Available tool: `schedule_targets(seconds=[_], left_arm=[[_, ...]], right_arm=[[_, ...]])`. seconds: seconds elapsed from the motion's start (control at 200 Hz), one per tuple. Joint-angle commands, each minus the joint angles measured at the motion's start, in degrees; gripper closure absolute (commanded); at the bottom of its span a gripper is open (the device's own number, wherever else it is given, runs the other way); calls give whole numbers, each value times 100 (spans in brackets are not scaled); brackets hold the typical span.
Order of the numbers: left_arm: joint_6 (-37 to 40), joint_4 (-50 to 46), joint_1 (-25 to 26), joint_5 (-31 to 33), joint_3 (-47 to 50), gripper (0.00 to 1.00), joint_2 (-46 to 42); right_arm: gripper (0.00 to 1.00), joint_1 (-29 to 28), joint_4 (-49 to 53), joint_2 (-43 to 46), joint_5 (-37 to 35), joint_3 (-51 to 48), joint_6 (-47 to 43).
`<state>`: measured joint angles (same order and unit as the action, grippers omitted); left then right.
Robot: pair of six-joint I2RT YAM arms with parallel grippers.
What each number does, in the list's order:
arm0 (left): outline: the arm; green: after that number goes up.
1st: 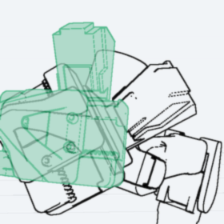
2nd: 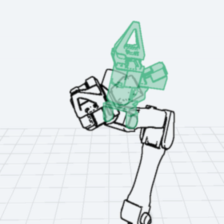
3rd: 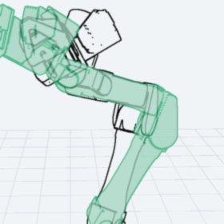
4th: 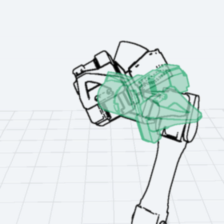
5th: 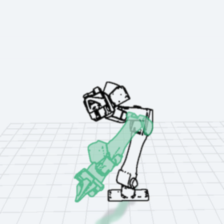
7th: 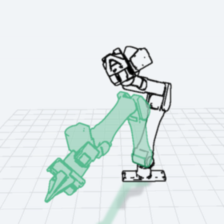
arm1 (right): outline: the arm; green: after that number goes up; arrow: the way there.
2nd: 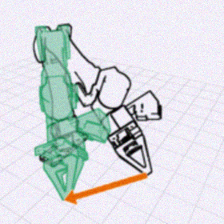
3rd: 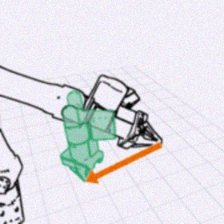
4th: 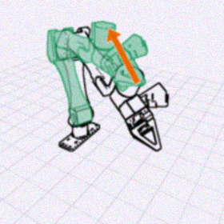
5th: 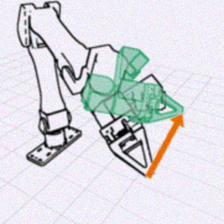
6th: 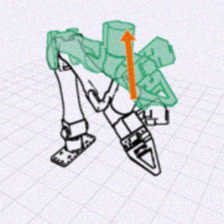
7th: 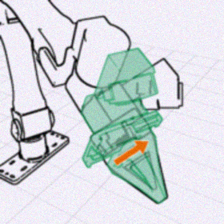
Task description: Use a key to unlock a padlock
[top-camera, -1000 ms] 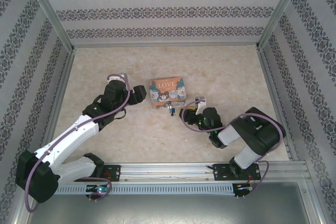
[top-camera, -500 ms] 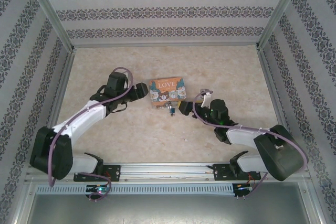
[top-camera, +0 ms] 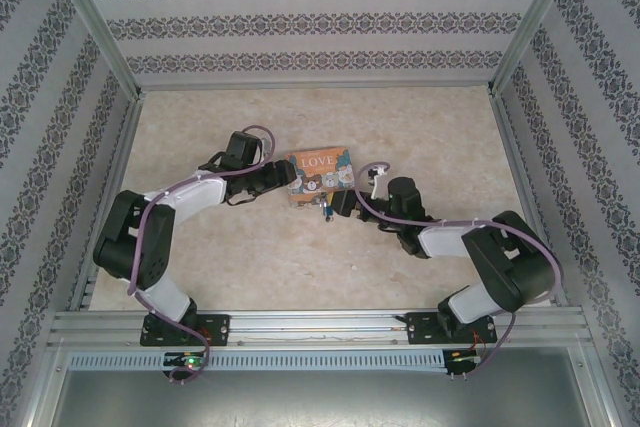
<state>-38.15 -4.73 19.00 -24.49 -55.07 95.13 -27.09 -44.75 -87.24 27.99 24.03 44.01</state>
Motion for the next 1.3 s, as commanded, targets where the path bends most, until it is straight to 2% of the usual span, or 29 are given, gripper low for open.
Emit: schedule_targets(seconds=[0.0, 0.48, 0.879, 1.194, 1.294], left_arm=[[-52, 144, -44, -214, -117, 30, 114], [-266, 279, 264, -150, 523, 35, 182], [-616, 457, 583, 56, 1059, 35, -281], [-601, 408, 586, 217, 996, 34, -680], [-482, 232, 566, 459, 955, 33, -979]], right_arm=[[2, 46, -174, -249, 189, 288, -65], [4, 282, 161, -920, 621, 933, -824], [3, 534, 37, -1302, 954, 1323, -1210], [2, 668, 50, -1060, 904, 1068, -1119], [2, 742, 117, -812, 889, 873, -1140]])
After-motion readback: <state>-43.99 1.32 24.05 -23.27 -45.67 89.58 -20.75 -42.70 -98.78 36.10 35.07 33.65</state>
